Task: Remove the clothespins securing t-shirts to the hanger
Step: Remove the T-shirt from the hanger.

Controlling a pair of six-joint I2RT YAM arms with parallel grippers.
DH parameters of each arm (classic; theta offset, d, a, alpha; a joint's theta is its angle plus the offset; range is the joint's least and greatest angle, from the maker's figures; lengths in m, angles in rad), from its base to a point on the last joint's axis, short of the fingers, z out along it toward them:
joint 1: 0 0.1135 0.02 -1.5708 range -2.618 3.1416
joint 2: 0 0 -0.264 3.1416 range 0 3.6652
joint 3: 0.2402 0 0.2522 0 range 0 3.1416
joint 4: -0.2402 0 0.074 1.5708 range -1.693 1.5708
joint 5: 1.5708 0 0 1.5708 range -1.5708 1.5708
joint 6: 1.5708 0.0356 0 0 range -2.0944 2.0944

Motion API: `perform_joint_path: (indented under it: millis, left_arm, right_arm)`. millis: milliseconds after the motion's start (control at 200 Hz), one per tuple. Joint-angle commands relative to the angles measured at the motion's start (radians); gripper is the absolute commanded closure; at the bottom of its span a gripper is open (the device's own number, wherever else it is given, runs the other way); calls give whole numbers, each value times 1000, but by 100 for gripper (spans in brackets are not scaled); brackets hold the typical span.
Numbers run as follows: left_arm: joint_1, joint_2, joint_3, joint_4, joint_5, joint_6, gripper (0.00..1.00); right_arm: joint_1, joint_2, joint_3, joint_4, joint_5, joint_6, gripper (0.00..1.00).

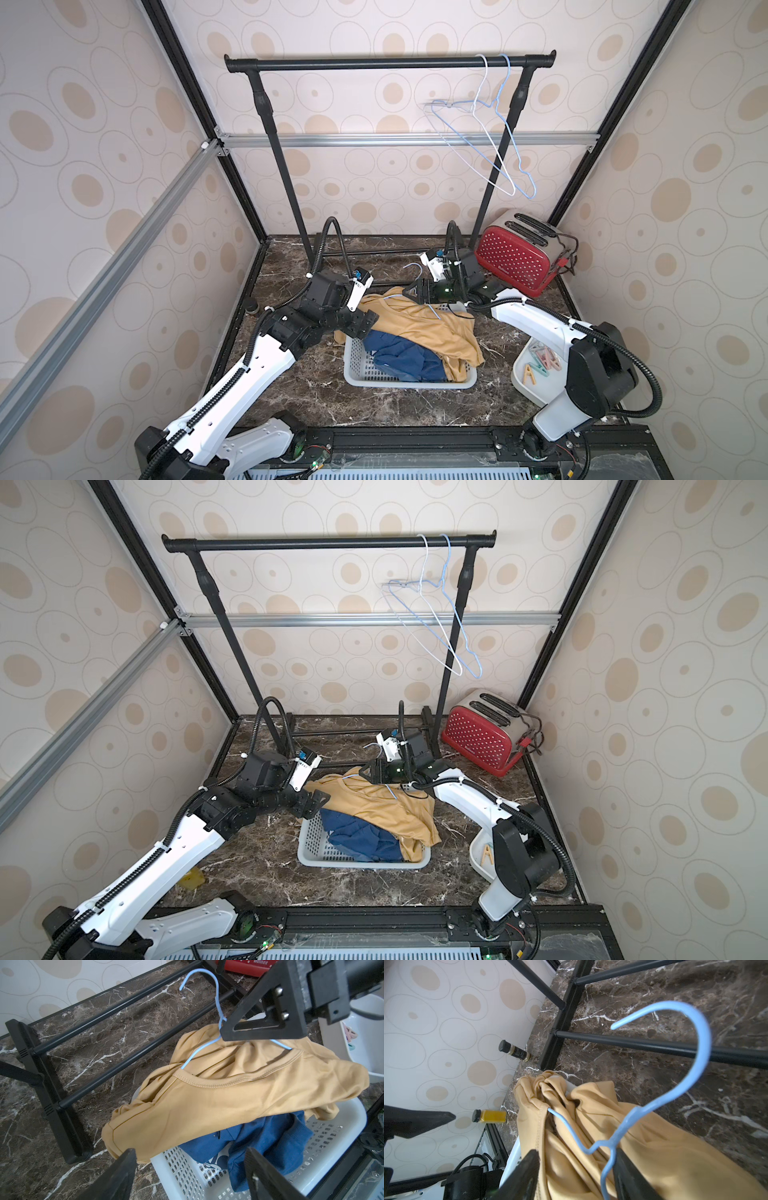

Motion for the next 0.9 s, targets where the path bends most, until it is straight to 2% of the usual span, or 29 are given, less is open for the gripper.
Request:
perform_joint_path:
  millis: [0,190,351,571,696,891]
  left_arm:
    - [8,-16,21,-28,-21,15,17]
    - [11,-27,24,-41,-32,21,17]
    - [13,-45,22,-47,-53,22,16]
    - [18,-58,16,-48,-77,34,15]
    - [18,-62,13,-22,-83,49,15]
    - [18,-106,-23,129,-48,122,15]
  right_arm:
    - [-5,27,-6,75,-60,28,45]
    - [-7,76,6,155,-121,70,59]
    - [-7,96,15,198,-145,91,79]
    - [-7,57,-6,258,-201,102,88]
    - [-4,4,-57,319,-212,112,100]
    - [3,-134,-117,320,-172,72,100]
